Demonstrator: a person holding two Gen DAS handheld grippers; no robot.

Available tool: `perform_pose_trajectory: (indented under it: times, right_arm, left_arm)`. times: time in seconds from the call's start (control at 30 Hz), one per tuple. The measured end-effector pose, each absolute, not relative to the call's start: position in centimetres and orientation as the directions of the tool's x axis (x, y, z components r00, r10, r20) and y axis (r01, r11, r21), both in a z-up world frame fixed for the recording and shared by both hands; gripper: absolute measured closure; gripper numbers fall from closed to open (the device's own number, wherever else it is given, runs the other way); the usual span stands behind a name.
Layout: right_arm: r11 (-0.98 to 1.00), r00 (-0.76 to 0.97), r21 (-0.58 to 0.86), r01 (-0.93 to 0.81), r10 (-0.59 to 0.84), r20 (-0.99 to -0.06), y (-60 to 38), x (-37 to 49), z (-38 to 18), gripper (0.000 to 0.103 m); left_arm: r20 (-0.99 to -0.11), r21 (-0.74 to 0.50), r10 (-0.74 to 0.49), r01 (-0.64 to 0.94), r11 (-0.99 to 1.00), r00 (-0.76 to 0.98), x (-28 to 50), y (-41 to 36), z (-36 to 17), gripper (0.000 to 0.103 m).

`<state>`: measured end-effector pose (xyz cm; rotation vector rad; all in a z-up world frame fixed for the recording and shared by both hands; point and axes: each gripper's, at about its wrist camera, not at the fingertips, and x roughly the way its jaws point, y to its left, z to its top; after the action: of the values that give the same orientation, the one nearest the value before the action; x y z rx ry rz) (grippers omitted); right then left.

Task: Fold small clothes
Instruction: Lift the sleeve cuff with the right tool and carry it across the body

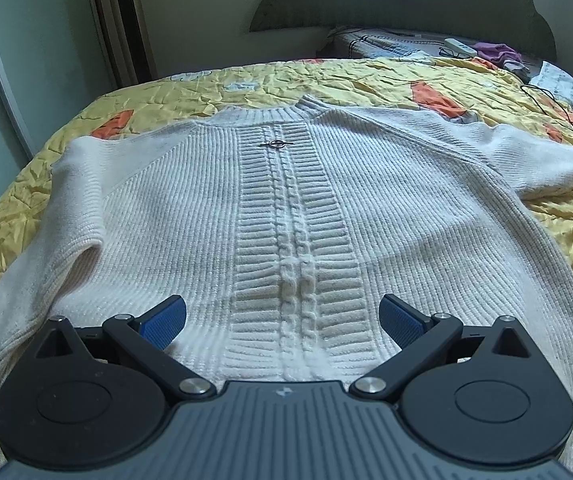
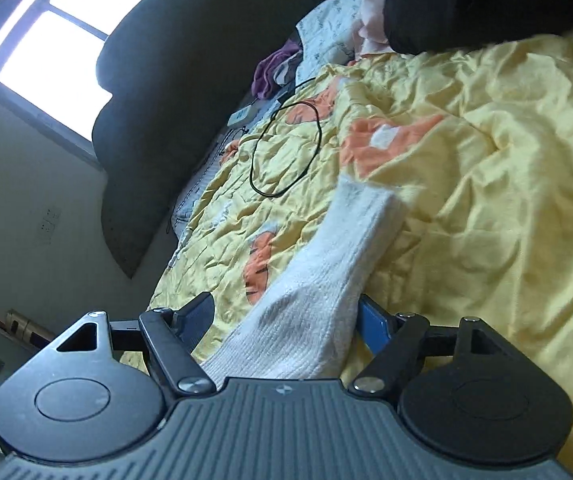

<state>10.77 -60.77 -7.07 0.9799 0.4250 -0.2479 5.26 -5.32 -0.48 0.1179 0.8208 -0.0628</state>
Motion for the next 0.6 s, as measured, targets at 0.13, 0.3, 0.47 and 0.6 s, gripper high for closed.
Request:
perform_pose_trajectory:
  times: [0.13, 0.3, 0.47, 0.6]
  right_arm:
    - [0.514, 0.896, 0.760, 0.398, -0.038, -0.443, -62.0, 13.5, -8.2, 0.043]
    - [0.440, 0.869, 0.763, 0.473, -0.089, -0.487, -63.4, 14.0, -9.7, 0.088]
    - [0.522, 0.872, 0.717, 0.462, -0.120, -0.475, -62.2, 13.2, -6.9, 0.088]
    - [0.649, 0.903, 0.649, 0.397, -0.153, -0.400, -60.3, 13.5, -1.7, 0.088]
  left_arm:
    - [-0.741, 0.075, -0.014, 0.104, 0.992, 0.672, 5.4, -5.5, -0.7, 0.000]
    - [-0.731, 0.102, 0.001, 0.108, 0.989, 0.682, 5.4, -5.6, -0.6, 0.000]
    - [-0.721, 0.100, 0.013, 0.085, 0.991, 0.693, 6.3, -4.9, -0.1, 0.000]
    - [-0.703, 0.119, 0.052, 0.045, 0.992, 0.709, 7.1, -4.1, 0.4, 0.000]
